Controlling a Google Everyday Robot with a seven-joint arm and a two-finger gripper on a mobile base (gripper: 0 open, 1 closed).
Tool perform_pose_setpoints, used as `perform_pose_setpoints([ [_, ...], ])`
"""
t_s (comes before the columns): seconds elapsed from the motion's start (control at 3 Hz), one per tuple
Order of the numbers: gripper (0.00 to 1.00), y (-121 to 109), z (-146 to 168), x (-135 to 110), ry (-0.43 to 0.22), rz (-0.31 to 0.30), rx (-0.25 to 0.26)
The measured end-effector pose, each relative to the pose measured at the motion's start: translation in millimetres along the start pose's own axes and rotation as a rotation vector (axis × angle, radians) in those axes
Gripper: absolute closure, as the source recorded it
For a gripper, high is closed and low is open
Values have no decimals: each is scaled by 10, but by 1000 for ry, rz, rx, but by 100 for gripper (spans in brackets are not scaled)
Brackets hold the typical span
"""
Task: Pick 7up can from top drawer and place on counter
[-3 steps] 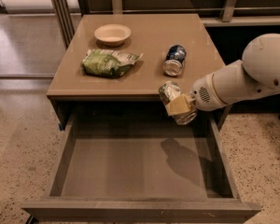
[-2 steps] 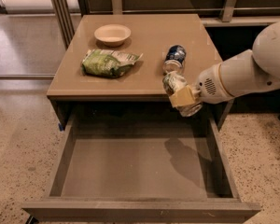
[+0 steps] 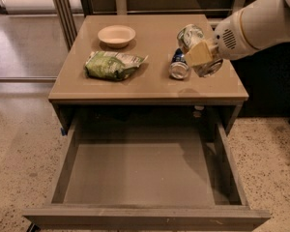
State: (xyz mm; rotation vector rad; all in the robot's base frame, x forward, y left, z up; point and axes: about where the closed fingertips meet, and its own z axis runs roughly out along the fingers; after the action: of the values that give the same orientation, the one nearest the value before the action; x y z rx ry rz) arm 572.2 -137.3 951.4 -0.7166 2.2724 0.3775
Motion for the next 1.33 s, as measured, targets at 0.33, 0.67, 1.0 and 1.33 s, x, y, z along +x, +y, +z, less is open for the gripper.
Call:
perform_pose_setpoints([
  [0.33,100,-261,-78,-322,-52,24,77],
  [0.67,100,-491,-28,-513,-85,63,123],
  [1.0,100,-699,92,-493,-93,113,152],
  [1.33,100,-865,174,-375,-99,158,183],
])
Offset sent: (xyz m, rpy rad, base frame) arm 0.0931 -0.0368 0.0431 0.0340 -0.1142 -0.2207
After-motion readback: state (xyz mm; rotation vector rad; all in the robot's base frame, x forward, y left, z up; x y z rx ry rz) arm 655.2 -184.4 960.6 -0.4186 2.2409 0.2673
